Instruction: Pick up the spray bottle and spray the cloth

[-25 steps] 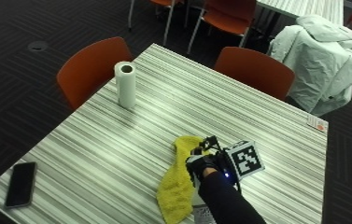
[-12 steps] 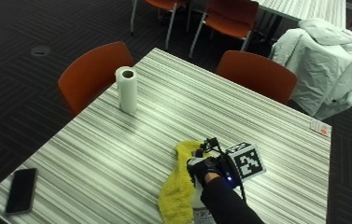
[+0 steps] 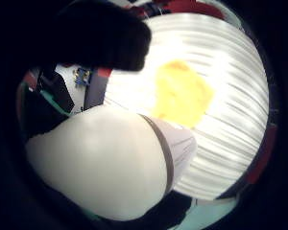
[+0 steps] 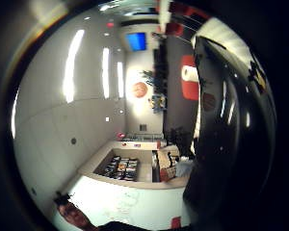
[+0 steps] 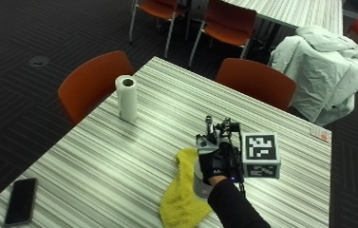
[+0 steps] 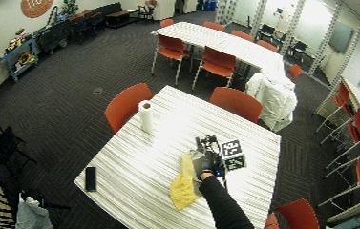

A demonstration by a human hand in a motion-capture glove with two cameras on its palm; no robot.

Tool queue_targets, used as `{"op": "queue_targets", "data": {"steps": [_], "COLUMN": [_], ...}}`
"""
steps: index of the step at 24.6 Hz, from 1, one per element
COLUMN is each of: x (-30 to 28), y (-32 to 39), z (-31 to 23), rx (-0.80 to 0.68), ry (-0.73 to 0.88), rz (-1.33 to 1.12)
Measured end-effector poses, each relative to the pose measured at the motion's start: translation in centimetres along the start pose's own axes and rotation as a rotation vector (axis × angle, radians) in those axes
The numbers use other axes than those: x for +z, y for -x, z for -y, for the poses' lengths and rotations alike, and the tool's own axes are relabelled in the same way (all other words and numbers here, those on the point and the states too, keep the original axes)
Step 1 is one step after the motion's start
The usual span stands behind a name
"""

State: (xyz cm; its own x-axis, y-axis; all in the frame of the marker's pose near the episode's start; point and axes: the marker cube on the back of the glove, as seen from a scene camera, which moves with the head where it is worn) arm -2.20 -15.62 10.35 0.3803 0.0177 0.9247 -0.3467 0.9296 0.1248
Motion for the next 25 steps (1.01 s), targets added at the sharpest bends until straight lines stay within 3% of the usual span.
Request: {"op": "queue_targets", "data": {"steps": [6, 25], "x": [-1.0, 3.3], "y": [0.7, 5.3], "z": [-0.1, 2.0], "rx": [-0.114, -0.204], "ry": [-0.131, -0.038], "rz": [0.079, 0.103]}}
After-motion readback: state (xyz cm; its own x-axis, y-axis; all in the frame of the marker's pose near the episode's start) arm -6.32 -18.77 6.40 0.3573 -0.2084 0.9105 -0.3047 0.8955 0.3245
